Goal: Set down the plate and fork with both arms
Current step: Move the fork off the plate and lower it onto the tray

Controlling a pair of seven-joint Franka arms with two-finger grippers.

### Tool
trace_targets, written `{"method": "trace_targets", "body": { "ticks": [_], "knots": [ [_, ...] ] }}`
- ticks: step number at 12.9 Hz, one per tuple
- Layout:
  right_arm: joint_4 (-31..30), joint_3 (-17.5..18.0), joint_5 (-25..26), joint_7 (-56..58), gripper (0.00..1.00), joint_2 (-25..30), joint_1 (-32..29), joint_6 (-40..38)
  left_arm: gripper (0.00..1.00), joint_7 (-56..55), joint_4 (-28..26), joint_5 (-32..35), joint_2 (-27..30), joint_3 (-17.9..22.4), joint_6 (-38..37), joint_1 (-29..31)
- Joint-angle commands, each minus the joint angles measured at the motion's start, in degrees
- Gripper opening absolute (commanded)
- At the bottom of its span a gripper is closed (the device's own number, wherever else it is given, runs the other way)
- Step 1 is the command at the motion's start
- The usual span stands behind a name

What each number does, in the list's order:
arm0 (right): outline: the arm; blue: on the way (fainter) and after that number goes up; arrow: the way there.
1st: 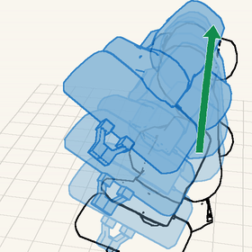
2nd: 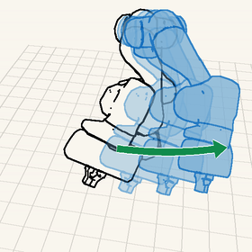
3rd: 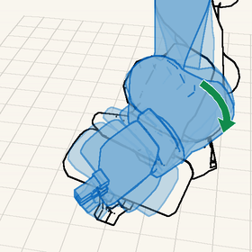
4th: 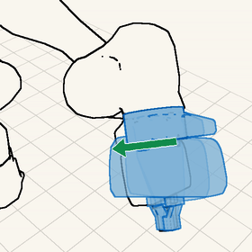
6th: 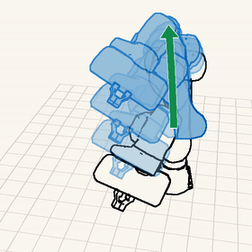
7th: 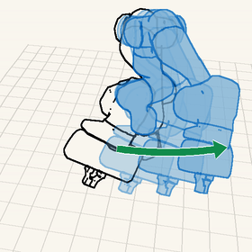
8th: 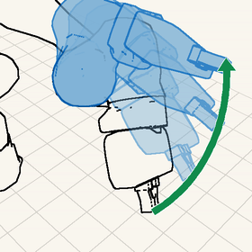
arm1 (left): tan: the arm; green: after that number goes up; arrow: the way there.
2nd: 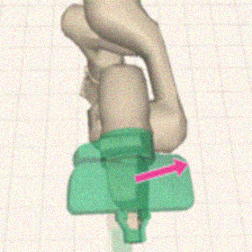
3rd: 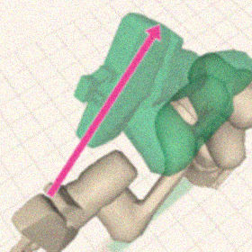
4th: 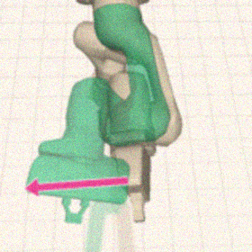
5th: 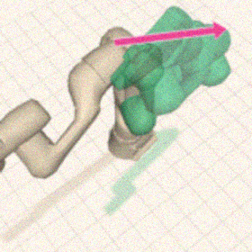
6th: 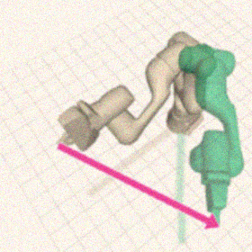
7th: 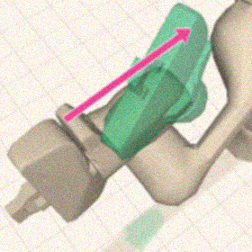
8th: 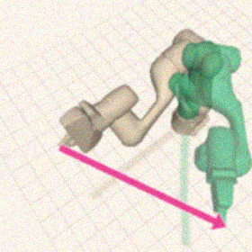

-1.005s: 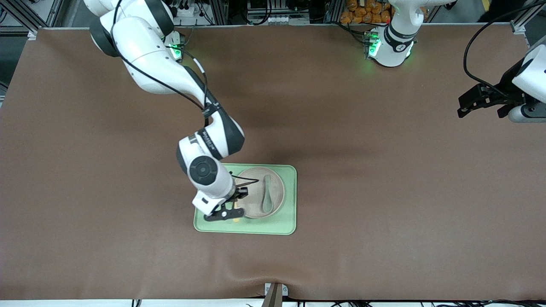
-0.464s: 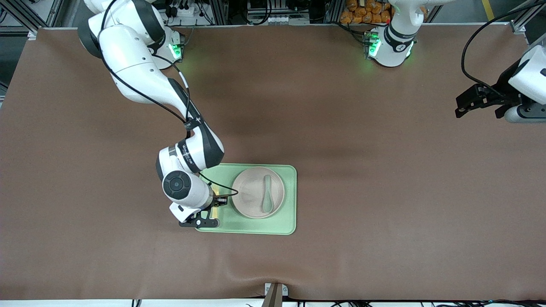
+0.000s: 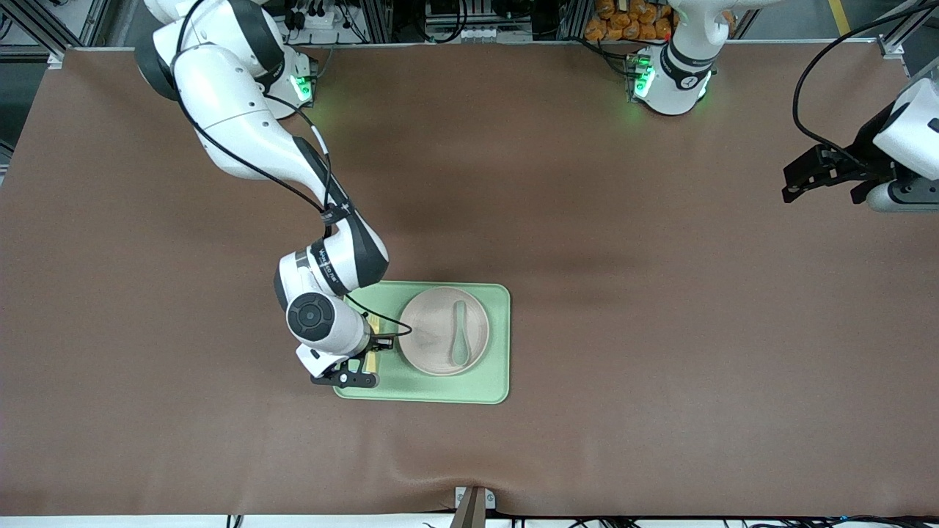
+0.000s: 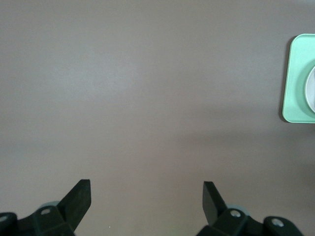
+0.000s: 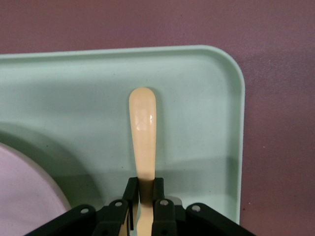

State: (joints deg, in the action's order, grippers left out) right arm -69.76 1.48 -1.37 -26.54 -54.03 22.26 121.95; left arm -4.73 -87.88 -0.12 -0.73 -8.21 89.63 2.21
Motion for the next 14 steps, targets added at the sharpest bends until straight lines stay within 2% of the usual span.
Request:
{"method": "trace_targets", "body": {
  "ticks": [1, 4, 6, 9, 12, 14],
  "knots": [
    [-1.61, 0.28, -0.04, -1.32, 0.47, 1.20, -0.19, 0.05, 1.00, 0.78, 0.69, -0.76, -0.50, -0.40, -0.60, 0.42],
    [-1.43, 0.37, -0.21, -1.32, 0.53, 1.64, -0.28, -0.57, 1.00, 0.78, 0.43, -0.76, -0.50, -0.40, -0.60, 0.42],
    [-0.99, 0.37, -0.21, -1.06, 0.60, 2.08, -0.55, -0.57, 1.00, 0.78, 0.43, -0.76, -0.50, -0.40, -0.60, 0.42],
    [-0.99, 0.37, -0.12, -0.44, 1.00, 3.48, -2.12, -0.74, 1.00, 0.78, 0.25, -0.85, -0.50, -0.40, -0.69, 0.34],
    [-0.81, 1.15, -0.56, 0.78, 1.00, 7.08, -6.68, -5.04, 1.00, 0.87, 0.34, -0.85, -0.50, -0.49, -0.69, 0.42],
    [-0.81, 0.72, -0.83, 5.60, 1.00, 12.43, -9.49, -9.94, 1.00, 0.78, 0.25, -0.85, -0.50, -0.49, -0.69, 0.42]
  ]
}}
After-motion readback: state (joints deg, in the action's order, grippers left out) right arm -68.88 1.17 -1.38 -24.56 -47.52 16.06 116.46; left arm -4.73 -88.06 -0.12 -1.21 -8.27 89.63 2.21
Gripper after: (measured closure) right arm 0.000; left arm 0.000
